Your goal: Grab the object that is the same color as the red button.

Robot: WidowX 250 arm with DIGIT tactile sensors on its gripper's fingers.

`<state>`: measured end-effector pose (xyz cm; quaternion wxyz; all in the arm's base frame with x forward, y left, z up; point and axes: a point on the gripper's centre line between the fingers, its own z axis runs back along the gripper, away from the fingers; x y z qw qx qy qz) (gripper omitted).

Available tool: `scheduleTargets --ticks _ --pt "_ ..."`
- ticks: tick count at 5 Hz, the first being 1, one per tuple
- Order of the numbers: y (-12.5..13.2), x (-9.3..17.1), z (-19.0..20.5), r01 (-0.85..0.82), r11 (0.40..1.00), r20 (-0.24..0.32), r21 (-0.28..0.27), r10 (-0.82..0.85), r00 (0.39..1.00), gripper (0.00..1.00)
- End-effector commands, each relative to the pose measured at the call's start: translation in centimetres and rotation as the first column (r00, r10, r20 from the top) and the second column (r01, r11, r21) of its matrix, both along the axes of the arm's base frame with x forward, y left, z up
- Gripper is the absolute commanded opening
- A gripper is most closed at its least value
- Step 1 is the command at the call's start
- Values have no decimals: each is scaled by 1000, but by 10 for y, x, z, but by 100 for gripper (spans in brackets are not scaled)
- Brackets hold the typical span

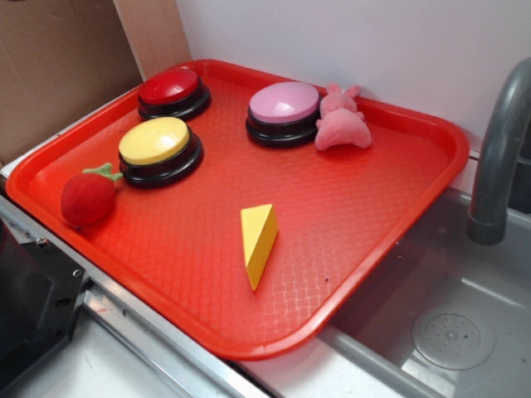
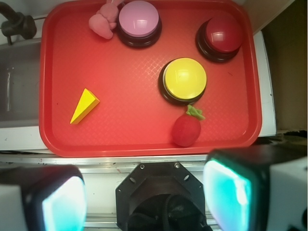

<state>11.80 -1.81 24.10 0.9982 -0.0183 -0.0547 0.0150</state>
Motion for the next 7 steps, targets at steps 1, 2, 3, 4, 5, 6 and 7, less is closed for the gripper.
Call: scheduleTargets --ticks 1,2,3,4,5,6,7 --pt "0 0 0 0 1000 0 0 0 1000 100" --pt "17 3 -17 -75 997 33 -11 75 997 100" --pt "40 6 -43 -139 990 37 4 138 990 100" --pt "60 7 -75 -162 987 52 -22 163 985 100" --pt "75 13 -114 -216 976 43 -14 216 975 100" --pt "78 16 -156 -309 951 45 15 308 950 100" --pt "75 20 -175 -316 948 44 43 315 948 100"
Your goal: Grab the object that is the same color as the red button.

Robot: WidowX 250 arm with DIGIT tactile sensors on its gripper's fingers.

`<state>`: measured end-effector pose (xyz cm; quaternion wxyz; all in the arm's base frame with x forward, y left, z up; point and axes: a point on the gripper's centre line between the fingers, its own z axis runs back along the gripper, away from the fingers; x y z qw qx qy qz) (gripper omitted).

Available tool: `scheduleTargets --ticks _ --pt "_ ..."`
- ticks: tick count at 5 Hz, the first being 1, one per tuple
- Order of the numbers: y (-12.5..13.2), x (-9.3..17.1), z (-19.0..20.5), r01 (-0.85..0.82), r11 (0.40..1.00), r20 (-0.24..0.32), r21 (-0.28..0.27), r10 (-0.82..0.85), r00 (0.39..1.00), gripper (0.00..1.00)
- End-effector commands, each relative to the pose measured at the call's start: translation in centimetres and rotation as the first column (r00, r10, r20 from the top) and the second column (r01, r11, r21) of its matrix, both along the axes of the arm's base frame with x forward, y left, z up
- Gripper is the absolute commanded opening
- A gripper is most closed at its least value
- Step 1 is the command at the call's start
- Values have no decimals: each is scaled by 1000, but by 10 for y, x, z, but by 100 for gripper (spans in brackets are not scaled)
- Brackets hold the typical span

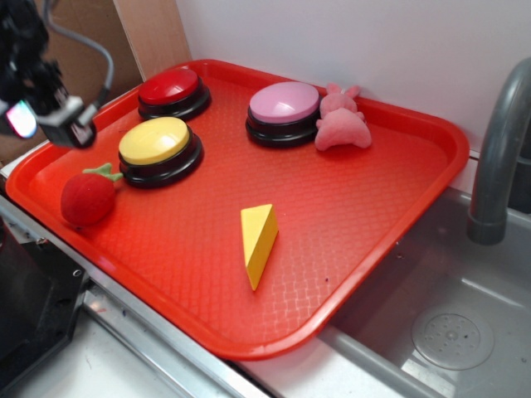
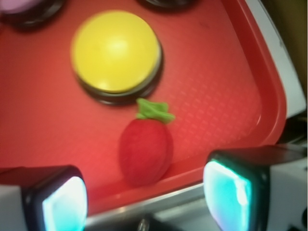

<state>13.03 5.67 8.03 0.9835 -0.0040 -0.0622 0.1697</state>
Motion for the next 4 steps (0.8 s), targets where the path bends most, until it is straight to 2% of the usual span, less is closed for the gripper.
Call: scheduleTargets --ticks 1,2,3,4 --pt "-2 8 -39 3 999 -24 48 -2 1000 100" --pt "-3 8 -43 -21 996 -26 86 23 999 100" --pt "-1 10 -50 -48 995 -58 87 53 997 92" --pt "0 10 -53 -89 992 -60 88 94 994 0"
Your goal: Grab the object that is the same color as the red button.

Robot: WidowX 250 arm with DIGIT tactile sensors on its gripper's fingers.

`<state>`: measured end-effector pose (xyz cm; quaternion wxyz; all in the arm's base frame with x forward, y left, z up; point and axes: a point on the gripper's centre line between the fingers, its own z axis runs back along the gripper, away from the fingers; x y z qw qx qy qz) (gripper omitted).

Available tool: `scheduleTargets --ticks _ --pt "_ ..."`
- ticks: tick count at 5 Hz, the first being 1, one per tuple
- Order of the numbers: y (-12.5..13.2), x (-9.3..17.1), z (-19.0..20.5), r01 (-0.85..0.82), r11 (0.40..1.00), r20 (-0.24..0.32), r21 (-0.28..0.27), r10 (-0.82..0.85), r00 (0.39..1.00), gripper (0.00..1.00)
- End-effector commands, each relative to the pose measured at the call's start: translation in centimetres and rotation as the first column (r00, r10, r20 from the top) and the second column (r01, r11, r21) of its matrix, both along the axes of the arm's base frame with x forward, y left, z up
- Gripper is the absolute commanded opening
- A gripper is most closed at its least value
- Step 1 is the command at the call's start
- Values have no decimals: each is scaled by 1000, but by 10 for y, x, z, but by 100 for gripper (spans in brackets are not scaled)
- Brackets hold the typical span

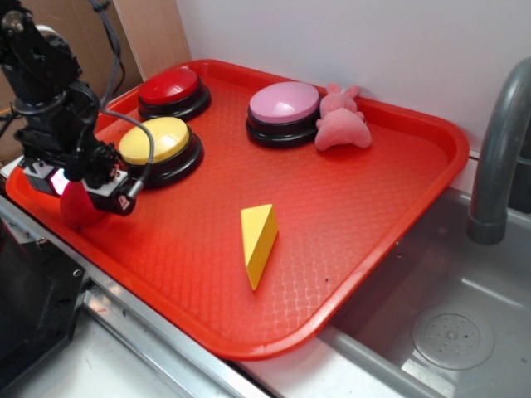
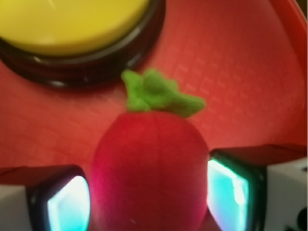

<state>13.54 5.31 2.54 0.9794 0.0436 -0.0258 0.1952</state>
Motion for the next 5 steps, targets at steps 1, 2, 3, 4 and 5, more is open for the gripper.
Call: scheduleTargets --ticks 1,2,3,4,5 --pt "4 6 0 -30 1000 15 -3 30 999 0" --pt "2 7 4 -26 1000 9 8 25 1000 0" --pt "-3 15 31 8 1000 36 -22 -7 999 0" --pt "-16 25 62 8 999 101 -41 -3 995 0" --pt "-43 41 103 85 991 137 -108 -69 988 0"
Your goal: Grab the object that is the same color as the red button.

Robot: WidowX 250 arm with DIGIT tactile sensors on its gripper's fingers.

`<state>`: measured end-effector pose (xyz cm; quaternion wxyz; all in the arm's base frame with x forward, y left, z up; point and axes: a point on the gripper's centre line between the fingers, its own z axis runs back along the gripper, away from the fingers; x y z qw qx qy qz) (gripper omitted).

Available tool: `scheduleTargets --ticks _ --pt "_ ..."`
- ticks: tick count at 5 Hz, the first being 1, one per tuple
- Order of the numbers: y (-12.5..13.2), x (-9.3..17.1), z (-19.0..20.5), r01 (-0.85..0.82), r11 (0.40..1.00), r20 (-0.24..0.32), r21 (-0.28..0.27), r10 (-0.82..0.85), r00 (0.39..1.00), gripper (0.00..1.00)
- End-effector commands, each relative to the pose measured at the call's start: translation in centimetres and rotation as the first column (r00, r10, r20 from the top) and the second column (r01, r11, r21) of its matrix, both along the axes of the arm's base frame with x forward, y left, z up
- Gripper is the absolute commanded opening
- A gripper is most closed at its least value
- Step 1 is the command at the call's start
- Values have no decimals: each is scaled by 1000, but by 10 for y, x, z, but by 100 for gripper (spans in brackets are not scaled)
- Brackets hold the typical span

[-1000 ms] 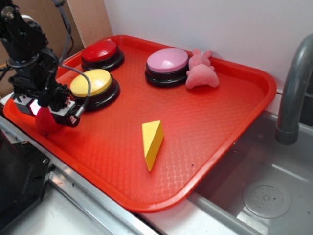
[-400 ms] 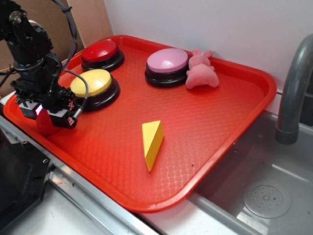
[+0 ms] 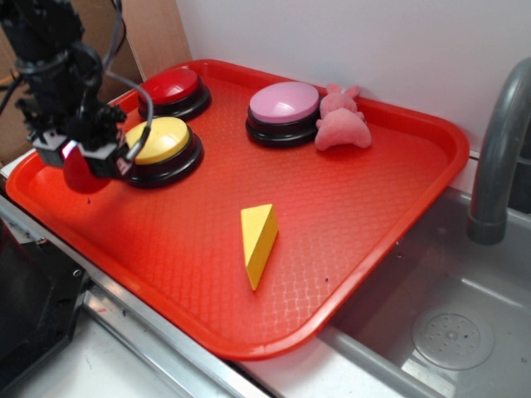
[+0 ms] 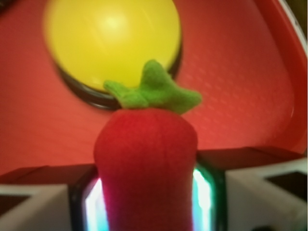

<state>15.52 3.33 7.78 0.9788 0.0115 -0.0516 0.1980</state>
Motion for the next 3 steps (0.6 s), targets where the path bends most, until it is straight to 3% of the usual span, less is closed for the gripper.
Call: scheduleTargets --ticks 1,2,3 --pt "-53 30 80 135 987 113 -85 -125 986 0" --pt "-70 33 95 226 961 53 -159 -220 974 0" --pt "-75 30 99 263 952 41 -157 -260 965 0"
